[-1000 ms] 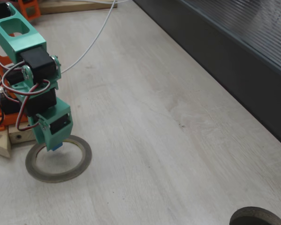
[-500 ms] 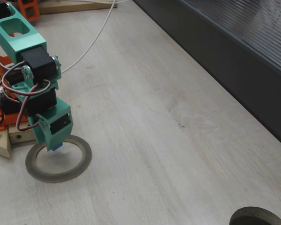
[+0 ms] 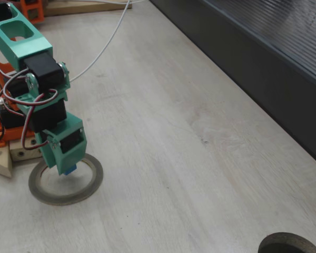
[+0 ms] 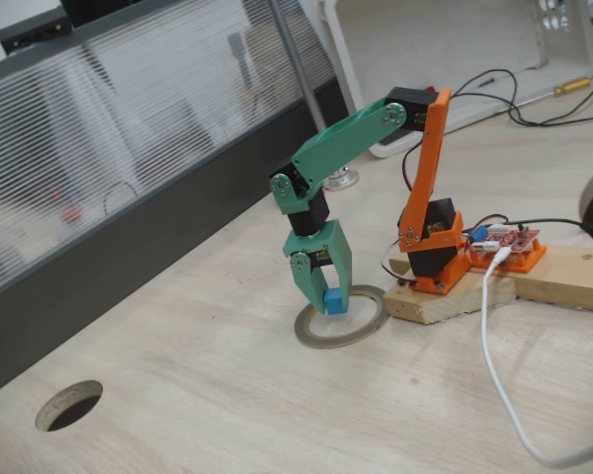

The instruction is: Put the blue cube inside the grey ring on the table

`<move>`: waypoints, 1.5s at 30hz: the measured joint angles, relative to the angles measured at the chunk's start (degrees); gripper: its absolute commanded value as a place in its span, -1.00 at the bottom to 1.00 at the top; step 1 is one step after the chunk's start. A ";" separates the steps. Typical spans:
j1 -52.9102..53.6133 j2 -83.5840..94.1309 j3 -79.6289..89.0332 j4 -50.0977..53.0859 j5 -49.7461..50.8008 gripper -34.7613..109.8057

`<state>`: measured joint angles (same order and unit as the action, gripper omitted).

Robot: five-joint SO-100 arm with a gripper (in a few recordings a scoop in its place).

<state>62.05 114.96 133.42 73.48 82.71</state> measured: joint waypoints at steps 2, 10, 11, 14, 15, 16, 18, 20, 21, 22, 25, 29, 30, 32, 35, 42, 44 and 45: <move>0.62 0.00 0.00 0.00 0.00 -0.24; 0.62 0.00 0.18 0.09 0.00 -0.24; 0.53 0.00 0.18 0.18 0.00 -0.24; 0.62 0.00 0.18 0.09 0.00 -0.24; 0.62 0.00 0.18 0.09 0.00 -0.24; 0.62 0.00 0.18 0.09 0.00 -0.23; 0.62 0.00 0.18 0.00 0.00 -0.23; 0.62 0.00 0.18 -0.09 0.00 -0.23; 0.62 0.00 0.18 -0.09 0.00 -0.23; 0.62 0.00 0.18 -0.09 0.00 -0.22; 0.62 0.00 0.18 -0.09 0.00 -0.13; -0.09 -0.18 0.18 -0.09 0.00 0.02; 0.00 -0.18 0.18 -0.09 0.00 0.05; 0.18 -0.18 0.18 0.00 0.00 0.08; 0.26 -0.18 0.18 -0.09 0.00 0.08; 0.70 -0.18 0.18 -0.09 0.00 0.08; 0.35 0.00 0.18 -0.09 0.00 0.08; 0.26 0.00 0.18 -0.09 0.00 0.07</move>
<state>62.31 114.96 133.59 73.39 82.71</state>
